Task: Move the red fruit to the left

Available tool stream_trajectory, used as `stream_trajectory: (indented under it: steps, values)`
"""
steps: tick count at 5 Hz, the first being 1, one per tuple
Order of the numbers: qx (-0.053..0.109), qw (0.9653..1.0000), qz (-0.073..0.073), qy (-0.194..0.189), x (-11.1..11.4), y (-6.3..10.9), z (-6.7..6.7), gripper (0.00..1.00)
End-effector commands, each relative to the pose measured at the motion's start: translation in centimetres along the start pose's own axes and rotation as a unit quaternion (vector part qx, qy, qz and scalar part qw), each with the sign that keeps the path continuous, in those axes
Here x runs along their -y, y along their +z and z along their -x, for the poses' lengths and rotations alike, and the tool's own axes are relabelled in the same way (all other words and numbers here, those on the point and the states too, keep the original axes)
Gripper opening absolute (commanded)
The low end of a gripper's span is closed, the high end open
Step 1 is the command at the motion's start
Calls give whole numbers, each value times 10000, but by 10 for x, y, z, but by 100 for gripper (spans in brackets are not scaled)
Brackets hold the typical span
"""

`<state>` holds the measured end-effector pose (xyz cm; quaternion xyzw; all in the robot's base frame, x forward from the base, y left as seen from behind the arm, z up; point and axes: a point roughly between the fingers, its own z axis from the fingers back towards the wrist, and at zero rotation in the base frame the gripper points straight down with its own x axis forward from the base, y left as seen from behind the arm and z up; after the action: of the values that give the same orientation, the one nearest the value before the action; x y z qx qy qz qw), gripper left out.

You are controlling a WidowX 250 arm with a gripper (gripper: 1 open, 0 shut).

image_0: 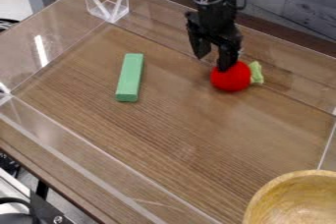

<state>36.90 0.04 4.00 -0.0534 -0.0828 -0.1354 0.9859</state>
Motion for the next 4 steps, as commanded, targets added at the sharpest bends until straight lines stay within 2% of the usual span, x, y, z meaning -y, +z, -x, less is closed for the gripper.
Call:
stream_trajectory:
  steps: [1, 2, 3, 4]
  values:
    - [52, 10000, -43, 22, 11, -12, 2, 100]
    - [3, 9998, -81, 181, 21, -22, -1, 0]
    - [245, 9982, -121, 530, 8, -2, 3, 0]
    - [443, 9981, -54, 429, 1, 32, 6, 0]
